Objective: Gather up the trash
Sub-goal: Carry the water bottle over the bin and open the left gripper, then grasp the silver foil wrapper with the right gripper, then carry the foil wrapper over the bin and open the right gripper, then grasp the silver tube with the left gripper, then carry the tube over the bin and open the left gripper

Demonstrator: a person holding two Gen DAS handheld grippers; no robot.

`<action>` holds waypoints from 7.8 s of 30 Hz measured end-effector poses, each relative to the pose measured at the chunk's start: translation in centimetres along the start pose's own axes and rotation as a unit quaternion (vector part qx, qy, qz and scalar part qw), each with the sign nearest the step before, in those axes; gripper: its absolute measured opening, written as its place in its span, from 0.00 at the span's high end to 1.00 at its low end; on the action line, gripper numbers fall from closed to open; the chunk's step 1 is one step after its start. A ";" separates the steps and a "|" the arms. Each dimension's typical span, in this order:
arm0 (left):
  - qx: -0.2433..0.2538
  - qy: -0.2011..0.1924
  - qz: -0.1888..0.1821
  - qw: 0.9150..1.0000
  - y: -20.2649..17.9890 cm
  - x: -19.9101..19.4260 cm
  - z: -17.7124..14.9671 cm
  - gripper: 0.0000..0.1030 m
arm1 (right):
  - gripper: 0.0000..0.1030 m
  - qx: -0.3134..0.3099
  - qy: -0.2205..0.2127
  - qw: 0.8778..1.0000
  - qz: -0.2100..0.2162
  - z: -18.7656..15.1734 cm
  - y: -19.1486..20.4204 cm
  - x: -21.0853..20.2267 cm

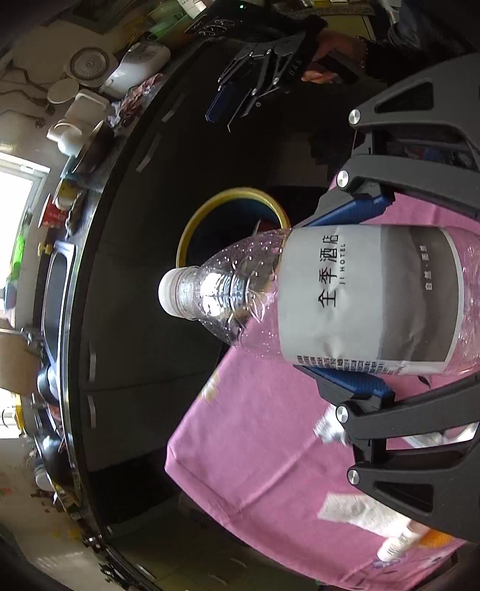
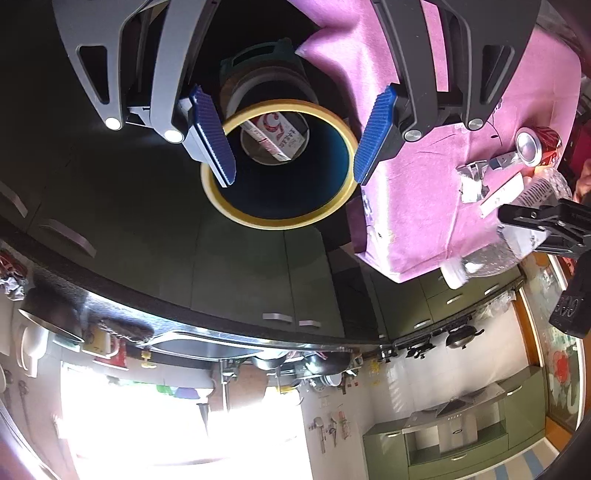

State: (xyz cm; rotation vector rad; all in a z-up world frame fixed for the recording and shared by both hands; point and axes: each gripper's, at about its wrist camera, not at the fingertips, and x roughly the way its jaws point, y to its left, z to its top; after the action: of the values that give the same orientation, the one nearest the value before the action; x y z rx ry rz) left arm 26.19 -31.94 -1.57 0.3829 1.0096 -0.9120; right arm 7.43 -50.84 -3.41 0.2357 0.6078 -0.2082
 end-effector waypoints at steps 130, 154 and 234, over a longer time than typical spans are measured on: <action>-0.210 -0.263 0.194 0.922 1.1 -14.9 -24.1 0.07 | 0.34 -0.071 0.201 0.976 -0.044 0.7 -1.4 18.4; 0.078 -0.006 0.034 0.996 7.9 -5.9 -12.4 0.07 | 0.33 -0.104 0.138 0.985 0.003 -0.2 2.9 9.9; 0.208 -0.024 0.003 0.978 -12.1 13.2 10.2 0.44 | 0.33 0.000 0.141 0.989 -0.040 -5.6 -8.6 2.4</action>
State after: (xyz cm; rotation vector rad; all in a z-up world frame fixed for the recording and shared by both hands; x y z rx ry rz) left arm 25.06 -51.97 -6.19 0.7117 0.7690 -1.1243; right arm 4.08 -57.73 -10.63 0.2433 0.8990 -0.2540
